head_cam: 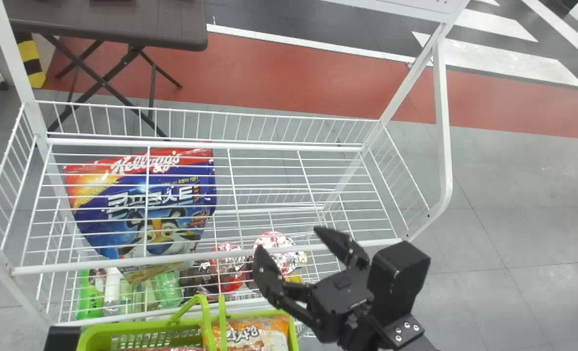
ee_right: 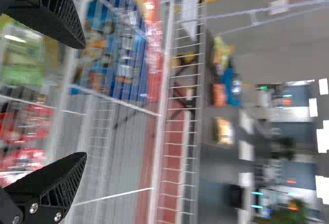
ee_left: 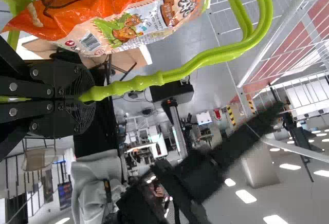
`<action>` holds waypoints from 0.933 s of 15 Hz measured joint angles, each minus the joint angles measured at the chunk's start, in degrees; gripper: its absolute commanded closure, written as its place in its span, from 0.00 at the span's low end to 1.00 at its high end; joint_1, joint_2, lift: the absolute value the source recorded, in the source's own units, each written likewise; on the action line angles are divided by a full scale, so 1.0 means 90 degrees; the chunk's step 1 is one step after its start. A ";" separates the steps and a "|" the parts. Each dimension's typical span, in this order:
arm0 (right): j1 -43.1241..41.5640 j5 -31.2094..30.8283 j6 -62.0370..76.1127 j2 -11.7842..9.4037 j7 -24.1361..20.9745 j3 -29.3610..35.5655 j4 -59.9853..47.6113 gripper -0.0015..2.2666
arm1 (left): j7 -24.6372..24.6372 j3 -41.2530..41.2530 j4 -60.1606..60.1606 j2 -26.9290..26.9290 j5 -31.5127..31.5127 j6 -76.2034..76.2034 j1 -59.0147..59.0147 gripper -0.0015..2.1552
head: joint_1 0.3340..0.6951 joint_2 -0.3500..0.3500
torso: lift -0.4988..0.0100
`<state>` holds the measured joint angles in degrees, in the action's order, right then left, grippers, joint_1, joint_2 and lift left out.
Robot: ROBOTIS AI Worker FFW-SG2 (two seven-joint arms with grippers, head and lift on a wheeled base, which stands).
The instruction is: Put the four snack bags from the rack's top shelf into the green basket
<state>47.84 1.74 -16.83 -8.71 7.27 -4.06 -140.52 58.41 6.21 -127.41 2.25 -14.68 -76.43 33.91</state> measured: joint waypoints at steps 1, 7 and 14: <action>0.0035 -0.0041 0.0781 0.0021 -0.0039 -0.0044 0.0075 0.03 | 0.0015 -0.0006 -0.0007 0.0002 -0.0001 0.0000 0.0015 0.98 | 1.00 0.00 | 0.98; 0.0296 0.0025 0.2034 0.0089 -0.0066 0.0052 0.0164 0.03 | 0.0088 -0.0122 -0.0016 0.0011 -0.0066 0.0017 0.0054 0.98 | 1.00 0.00 | 0.98; 0.0511 0.0216 0.2166 0.0165 -0.0066 0.0214 -0.0002 0.03 | 0.0140 -0.0176 0.0014 0.0011 -0.0085 0.0021 0.0051 0.98 | 1.00 0.00 | 0.98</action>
<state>52.44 3.68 2.66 -7.22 6.68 -2.14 -140.54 59.66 4.63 -127.28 2.35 -15.44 -76.24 34.36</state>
